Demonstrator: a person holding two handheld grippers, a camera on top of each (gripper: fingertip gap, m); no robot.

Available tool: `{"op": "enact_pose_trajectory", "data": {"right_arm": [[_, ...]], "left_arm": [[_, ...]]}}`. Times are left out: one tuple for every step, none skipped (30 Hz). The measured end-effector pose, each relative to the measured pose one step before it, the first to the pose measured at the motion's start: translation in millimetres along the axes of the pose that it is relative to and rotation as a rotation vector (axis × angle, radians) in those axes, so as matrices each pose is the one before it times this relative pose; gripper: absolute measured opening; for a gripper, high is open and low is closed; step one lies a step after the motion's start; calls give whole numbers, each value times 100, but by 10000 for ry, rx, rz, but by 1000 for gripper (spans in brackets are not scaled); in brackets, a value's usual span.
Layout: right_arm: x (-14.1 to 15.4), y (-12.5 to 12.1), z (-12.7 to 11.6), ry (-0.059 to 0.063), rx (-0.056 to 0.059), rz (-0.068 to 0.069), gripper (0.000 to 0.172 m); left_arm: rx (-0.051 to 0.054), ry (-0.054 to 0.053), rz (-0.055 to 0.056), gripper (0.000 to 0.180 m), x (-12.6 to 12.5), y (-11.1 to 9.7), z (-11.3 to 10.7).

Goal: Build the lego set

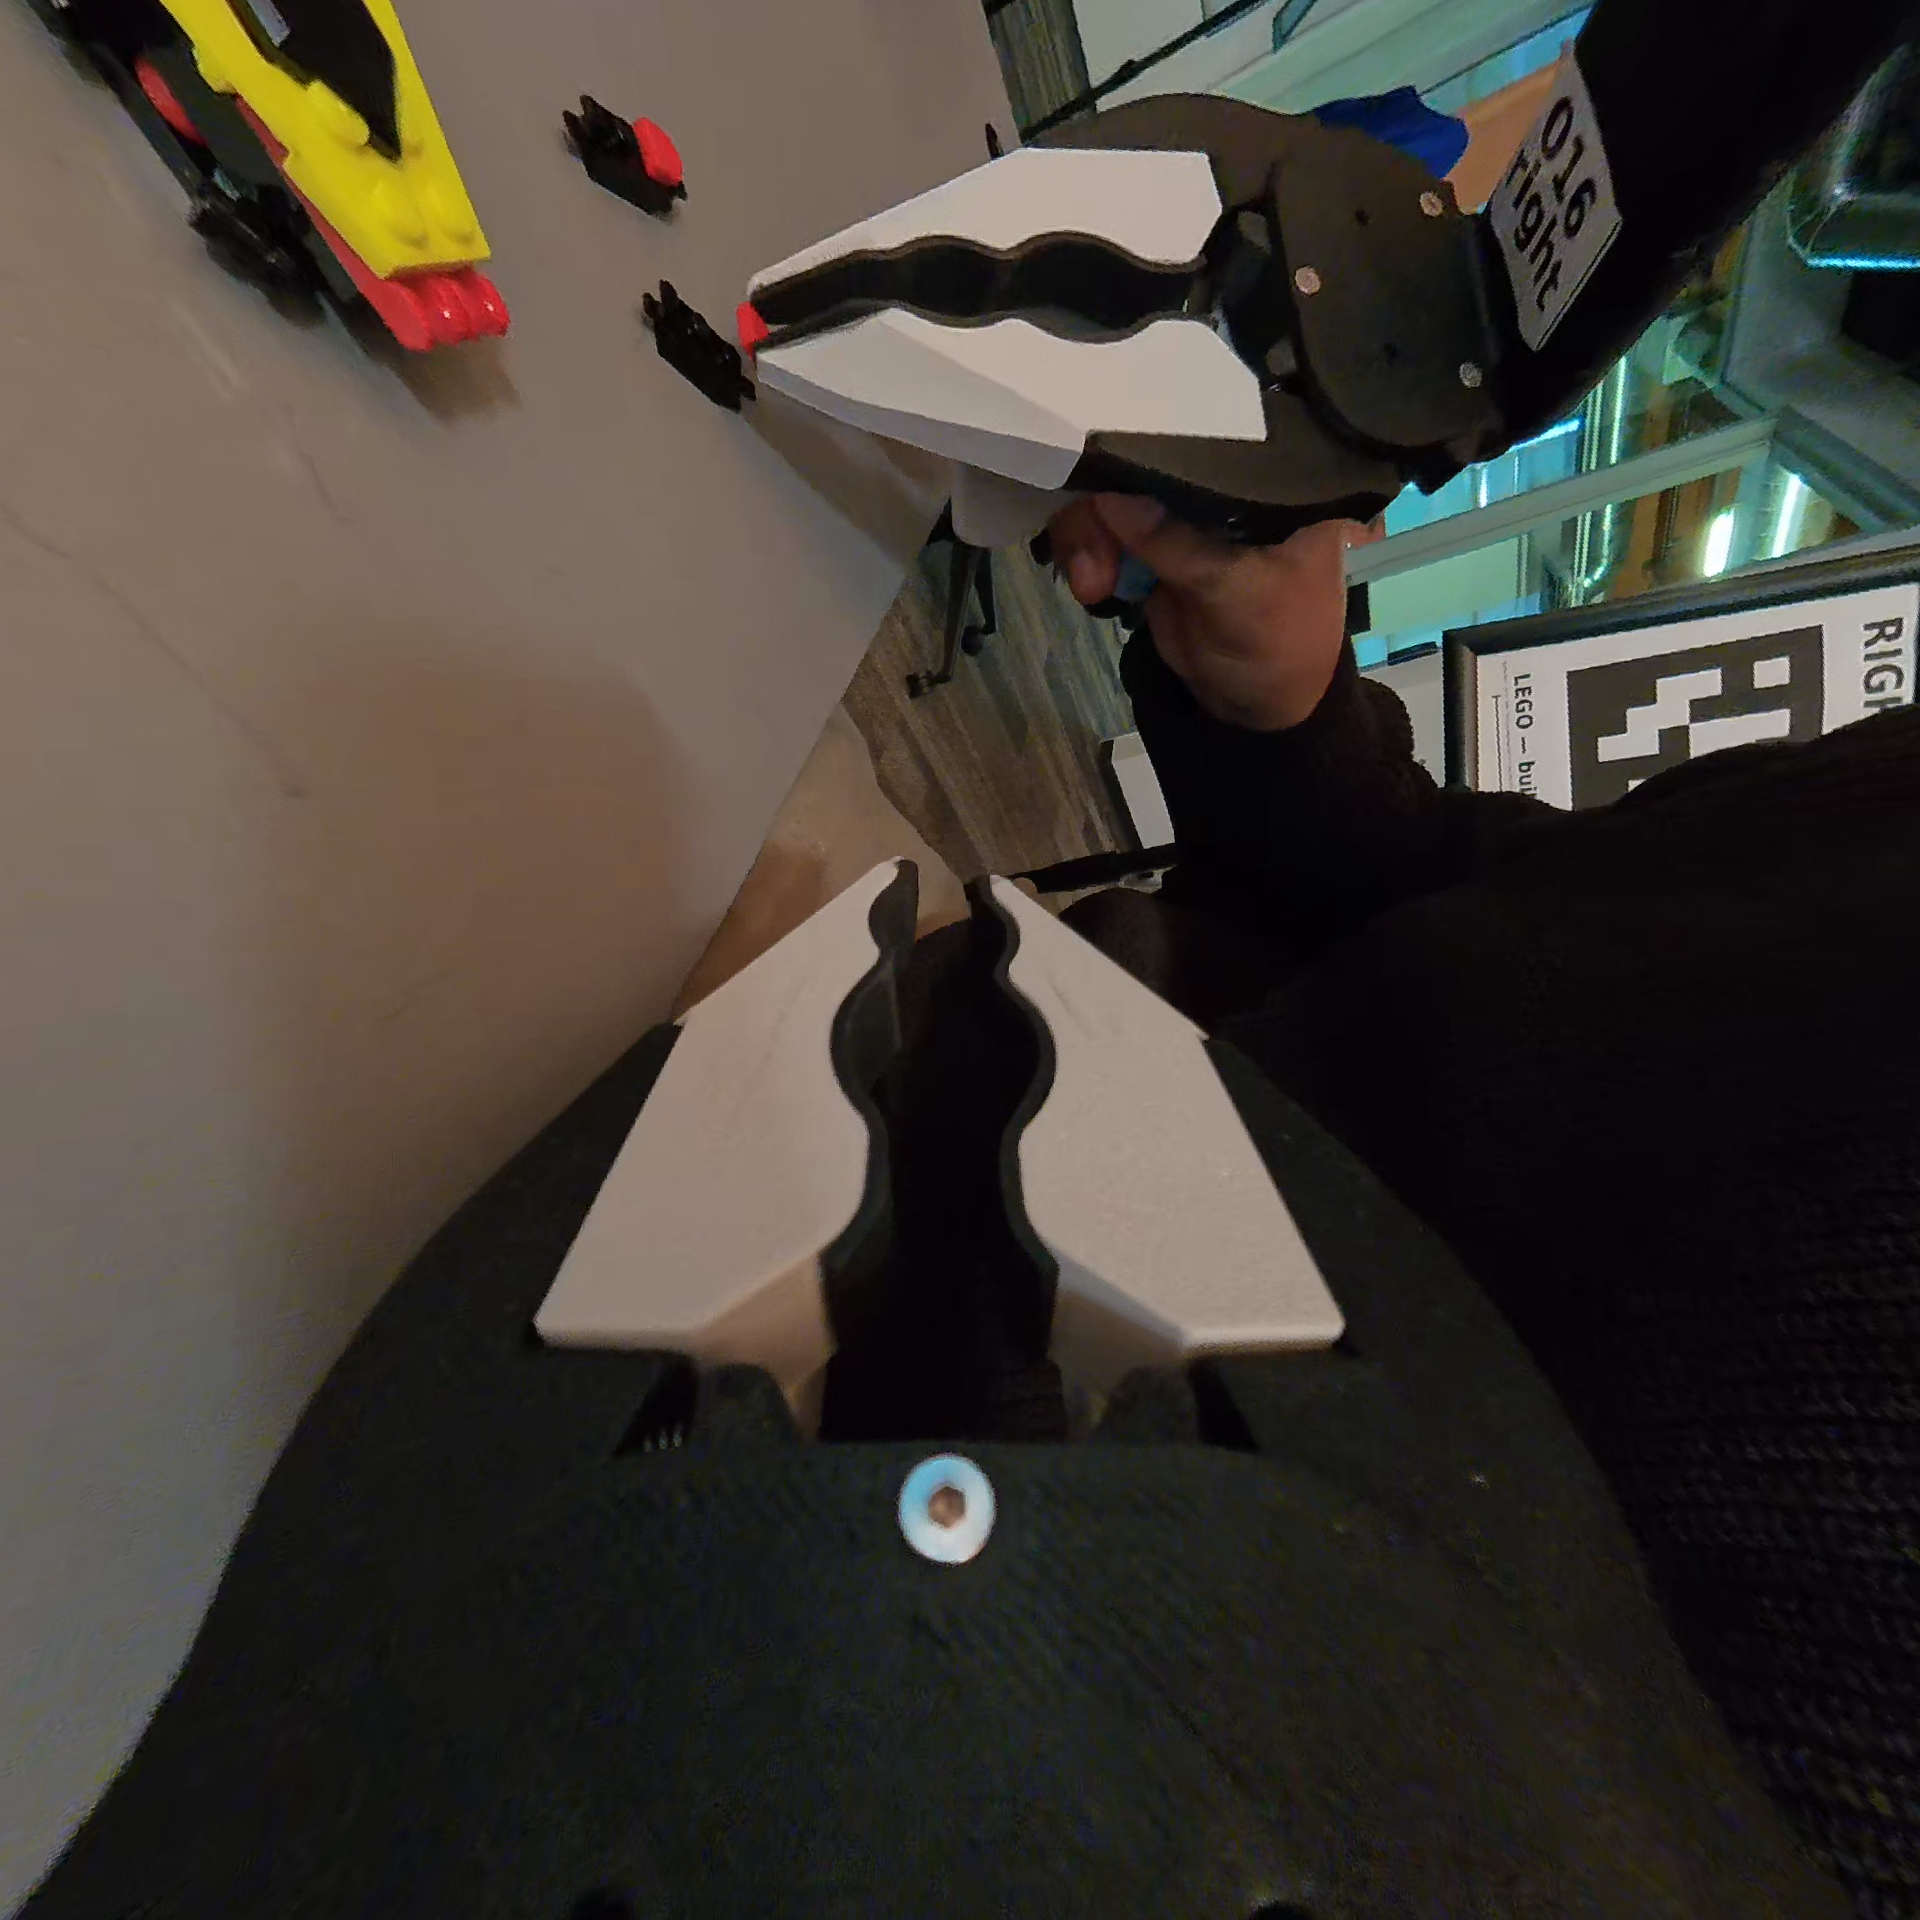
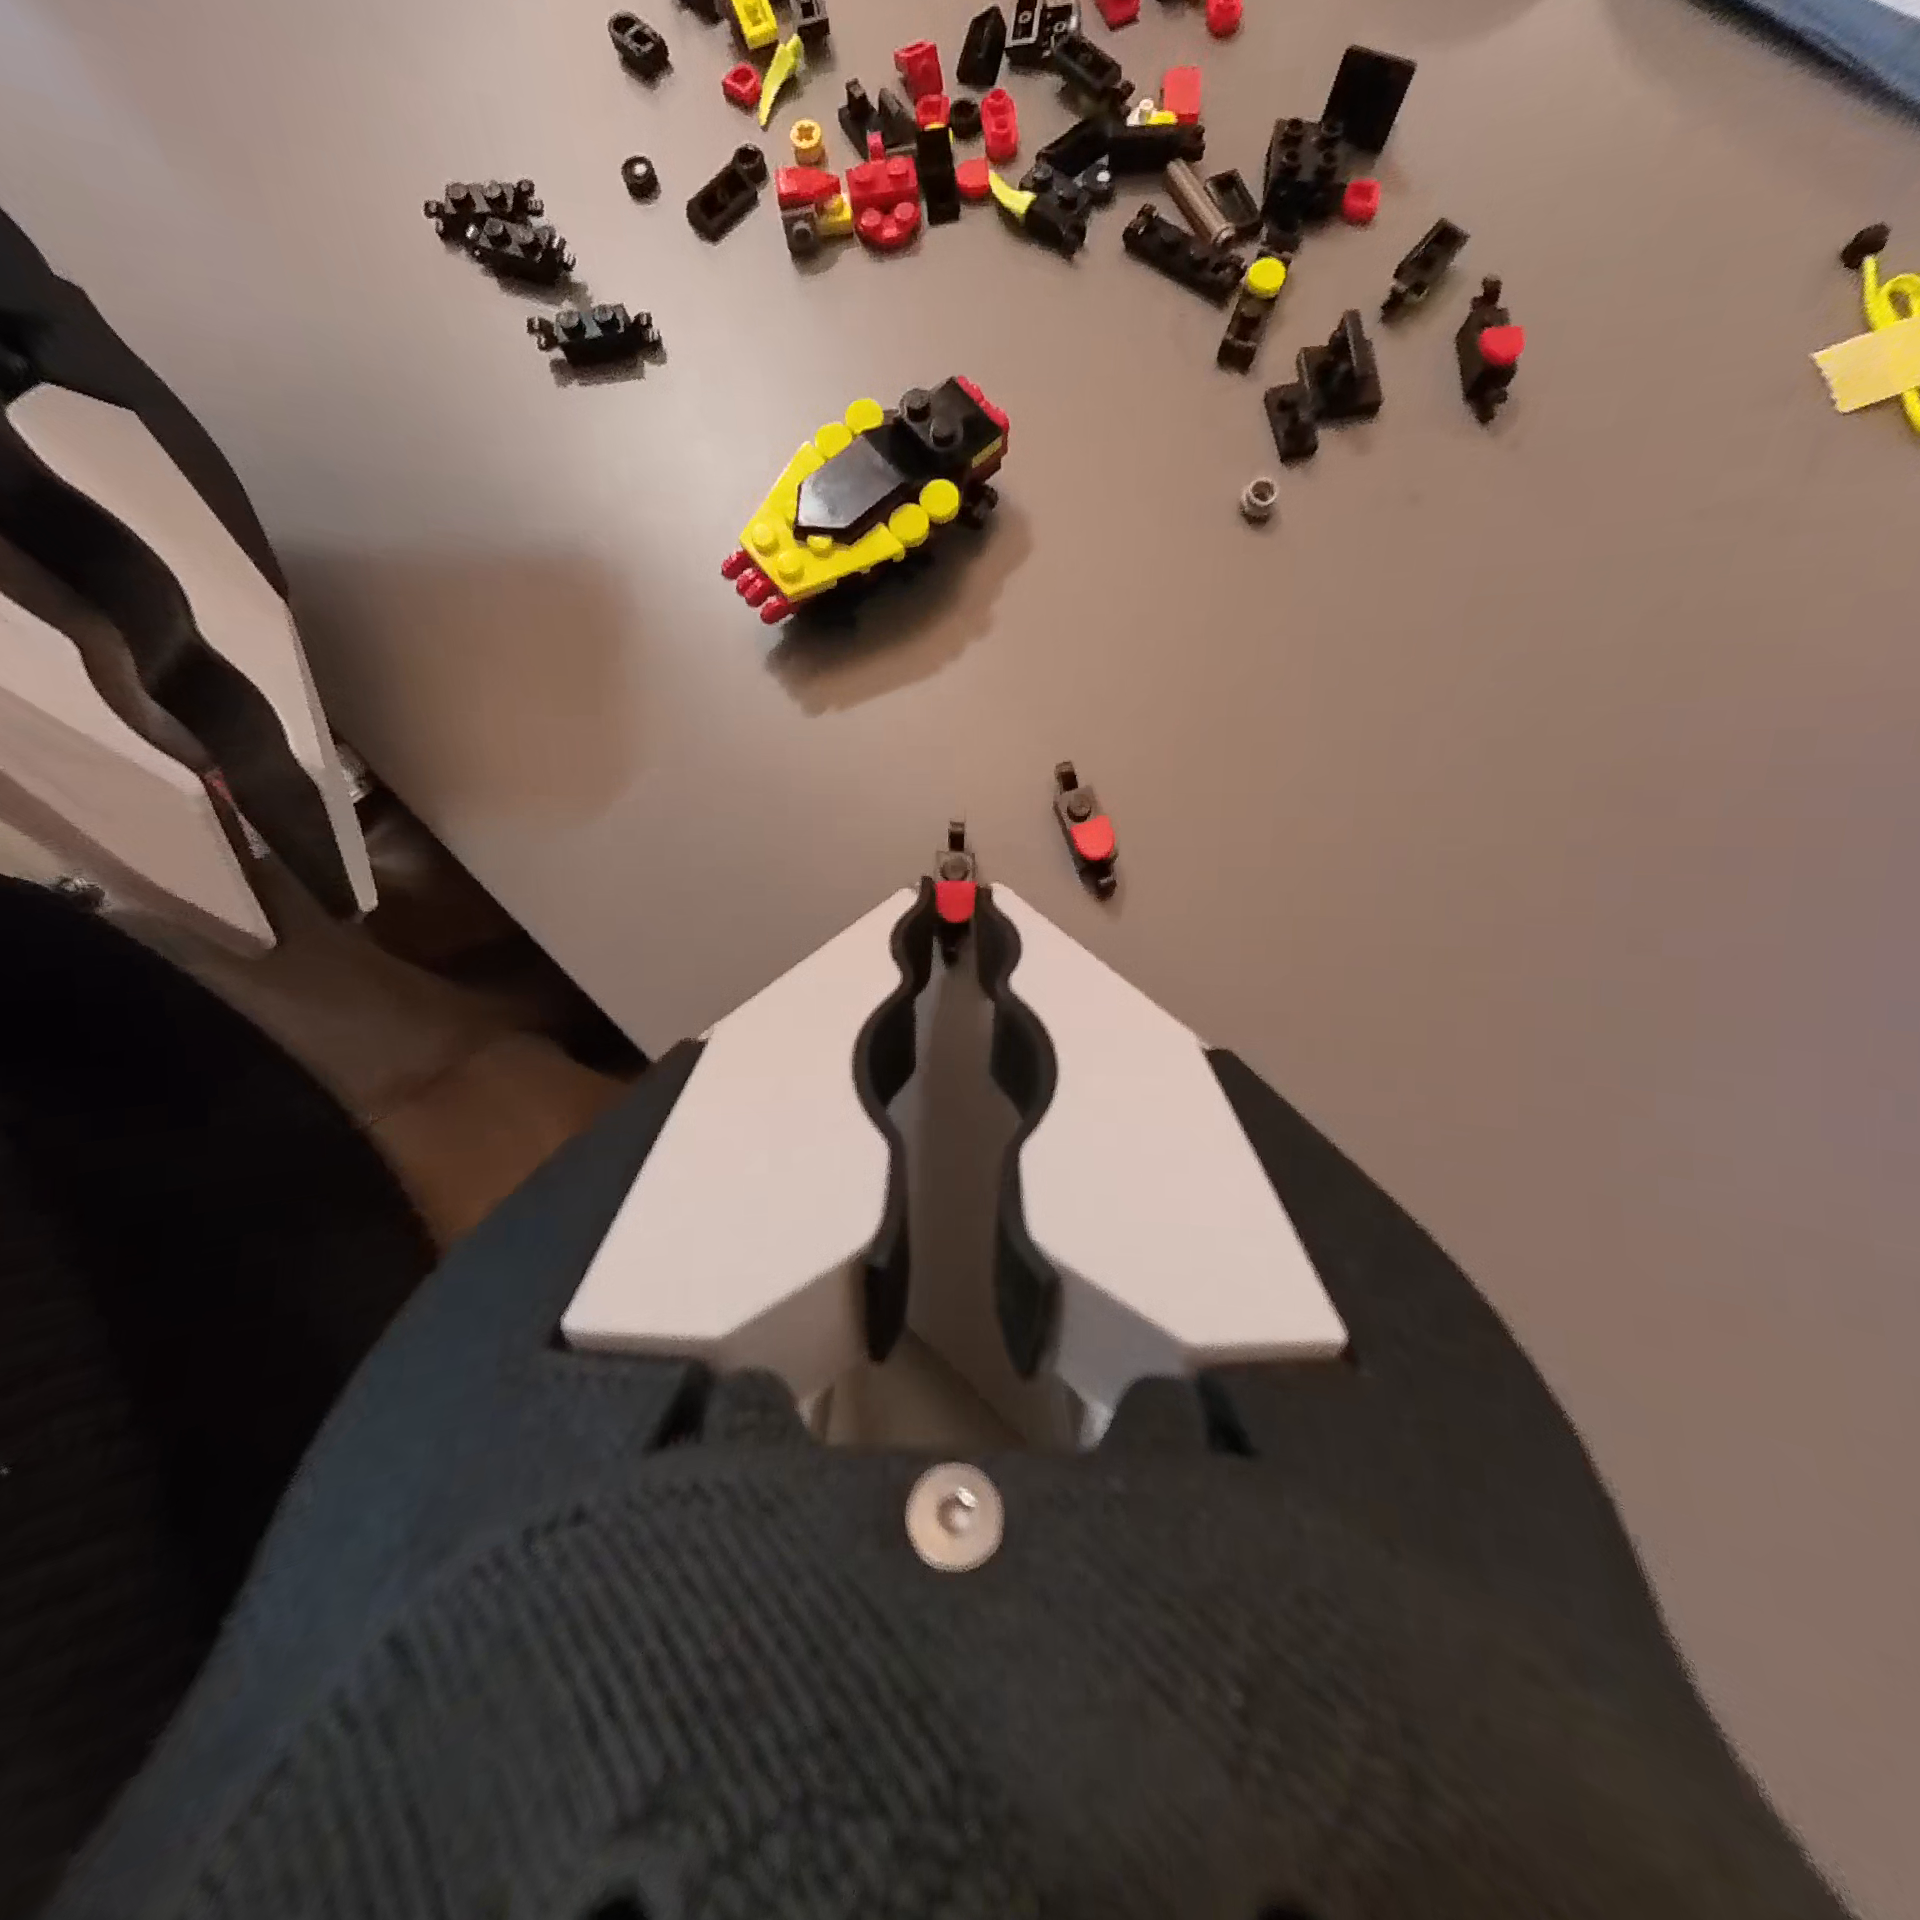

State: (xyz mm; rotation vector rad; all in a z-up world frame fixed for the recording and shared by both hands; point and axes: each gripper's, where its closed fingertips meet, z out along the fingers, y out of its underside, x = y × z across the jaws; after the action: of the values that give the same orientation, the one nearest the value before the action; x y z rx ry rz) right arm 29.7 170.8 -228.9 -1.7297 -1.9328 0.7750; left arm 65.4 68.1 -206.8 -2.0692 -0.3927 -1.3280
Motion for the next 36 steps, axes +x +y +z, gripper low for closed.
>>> {"op": "enact_pose_trajectory", "data": {"right_arm": [[11,66,62,-7,-60,62,6],[54,143,74,18,-87,52,6],[-3,122,49,-19,-50,34,6],[-93,-4,4,-68,19,37,6],[-107,-33,-6,-61,14,29,6],[-26,7,21,-4,-23,-5,6],[20,6,35,36,-19,-33,6],[31,-24,15,42,-6,-40,6],[30,5,38,43,-24,-44,6],[22,13,30,31,-24,-32,6],[7,-14,0,15,-1,-7,6],[4,2,1,6,-7,8,6],[16,-4,1,-2,-1,32,6],[8,5,3,-19,3,37,6],[3,0,7,-23,2,51,6],[2,12,-6,-25,5,73,6],[0,9,5,-23,10,82,6],[3,25,-8,-14,15,62,6],[-8,21,-14,4,17,42,6],[-6,16,-6,32,15,53,6],[-1,16,-1,50,9,55,6],[6,21,8,46,-16,14,6],[-5,23,6,30,-45,1,6],[-10,14,15,20,-54,21,6],[-9,15,1,19,-55,16,6],[-2,24,7,31,-51,1,6],[5,22,10,52,-45,-40,6],[-1,13,12,71,-55,-78,6],[-1,23,-1,79,-80,-88,6],[2,24,16,76,-105,-79,6],[2,18,11,61,-129,-73,6],[-1,8,6,43,-150,-59,6],[0,17,9,27,-159,-48,6],[-9,17,17,9,-161,-38,6],[3,22,8,-10,-164,-22,6],[-4,29,1,-29,-181,-5,6]], "left_arm": [[6,16,-30,9,-19,-28,-26],[4,10,-28,9,-47,-19,-22],[7,6,-26,9,-44,-18,-30],[10,6,-25,9,-31,-21,-23],[13,5,-25,9,-34,-33,-14],[15,8,-21,9,-22,-39,-16],[7,14,-16,9,-2,-35,3],[1,16,-12,9,7,-15,12],[-5,12,-8,9,7,4,22],[-11,2,1,9,4,14,36],[-16,-1,7,9,10,31,30],[-14,-1,8,9,18,24,28],[-5,-6,6,9,-5,11,17],[-1,-6,0,9,-9,-6,6],[2,2,-10,9,-17,-7,-7],[11,5,-14,9,-9,-20,-1],[12,6,-13,9,-4,-23,-17],[7,4,-6,9,1,-21,-9],[2,-2,0,9,-3,4,-5],[0,-4,7,9,12,-1,1],[-4,-2,8,9,5,8,2],[-7,1,4,9,3,8,9],[-8,1,0,9,-9,6,4],[0,2,-5,9,-2,3,3],[3,8,-7,9,12,-2,-11],[3,7,-3,9,12,-4,2],[2,-1,1,9,-2,-3,1],[2,-1,1,9,-7,-9,-5],[2,4,-4,9,8,-2,1],[-1,4,-7,9,-8,8,5],[-3,-1,-7,9,-15,4,10],[-4,-3,-6,9,-19,-3,16],[-4,5,-6,9,1,1,7],[-2,3,-2,9,10,8,6],[1,-7,3,9,1,1,5],[0,-9,8,9,5,6,-5]]}}
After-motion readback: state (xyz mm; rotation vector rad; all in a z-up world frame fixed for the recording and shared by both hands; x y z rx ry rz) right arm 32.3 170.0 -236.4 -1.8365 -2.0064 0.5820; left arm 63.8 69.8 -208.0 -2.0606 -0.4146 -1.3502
